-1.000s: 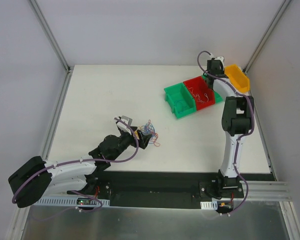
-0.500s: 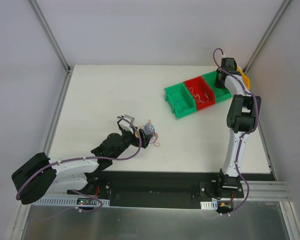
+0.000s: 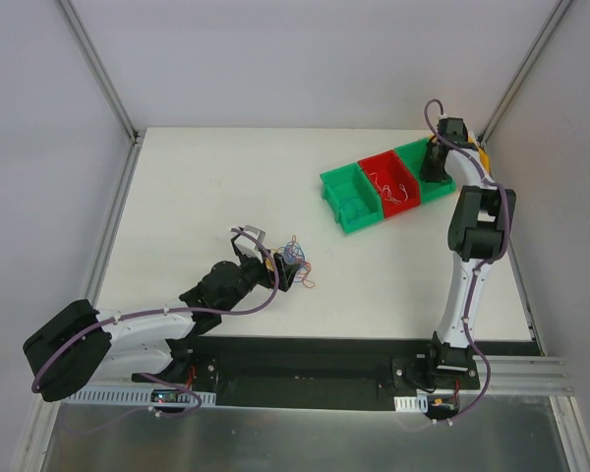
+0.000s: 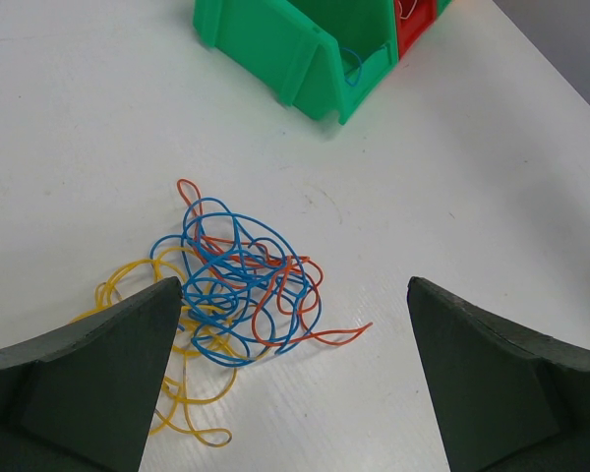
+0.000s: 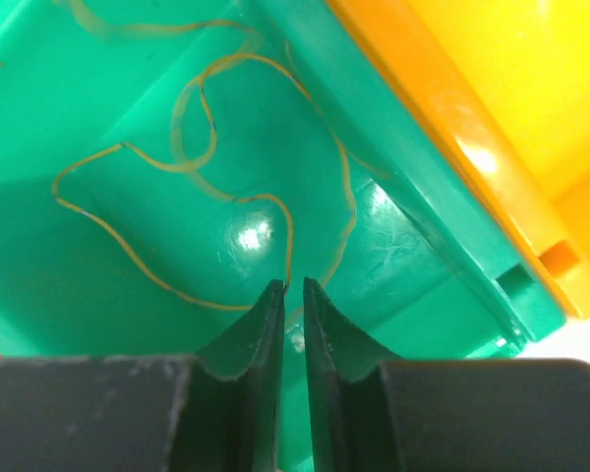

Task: Untangle the cables

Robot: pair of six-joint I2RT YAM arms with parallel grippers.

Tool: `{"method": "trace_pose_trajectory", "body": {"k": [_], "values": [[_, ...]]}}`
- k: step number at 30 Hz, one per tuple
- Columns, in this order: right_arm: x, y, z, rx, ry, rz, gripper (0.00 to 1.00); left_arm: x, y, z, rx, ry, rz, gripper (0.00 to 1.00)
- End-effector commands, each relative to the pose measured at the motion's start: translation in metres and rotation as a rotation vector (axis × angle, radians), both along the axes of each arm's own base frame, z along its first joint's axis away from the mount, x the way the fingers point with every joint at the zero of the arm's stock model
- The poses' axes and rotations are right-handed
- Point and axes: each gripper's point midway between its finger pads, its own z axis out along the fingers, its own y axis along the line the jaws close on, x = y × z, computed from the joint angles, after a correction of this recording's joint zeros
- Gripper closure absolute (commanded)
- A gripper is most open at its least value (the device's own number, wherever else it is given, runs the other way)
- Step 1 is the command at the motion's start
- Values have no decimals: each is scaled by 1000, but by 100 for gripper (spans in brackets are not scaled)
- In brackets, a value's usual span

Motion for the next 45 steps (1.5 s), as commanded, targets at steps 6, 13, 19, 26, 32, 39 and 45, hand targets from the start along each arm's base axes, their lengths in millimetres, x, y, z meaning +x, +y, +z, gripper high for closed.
{"method": "trace_pose_trajectory", "body": {"k": [6,13,19,26,32,39,45], "values": [[-11,6,93,63,-111,-64,62,5,-5,21,-52,-39,-8,3],[-40,-2,104,108,-134,-185,39,5,-4,22,-57,-39,-8,3],[6,9,118,172,-308,-95,36,3,-5,23,-67,-39,-13,3],[65,20,111,287,-426,-85,39,3,-6,22,-64,-37,-18,3],[97,20,92,336,-478,-106,54,4,-7,21,-60,-34,-18,3],[105,16,76,363,-466,-139,57,5,-8,20,-57,-29,-19,3],[104,23,94,401,-520,-109,49,4,-8,21,-62,-31,-22,3]]}}
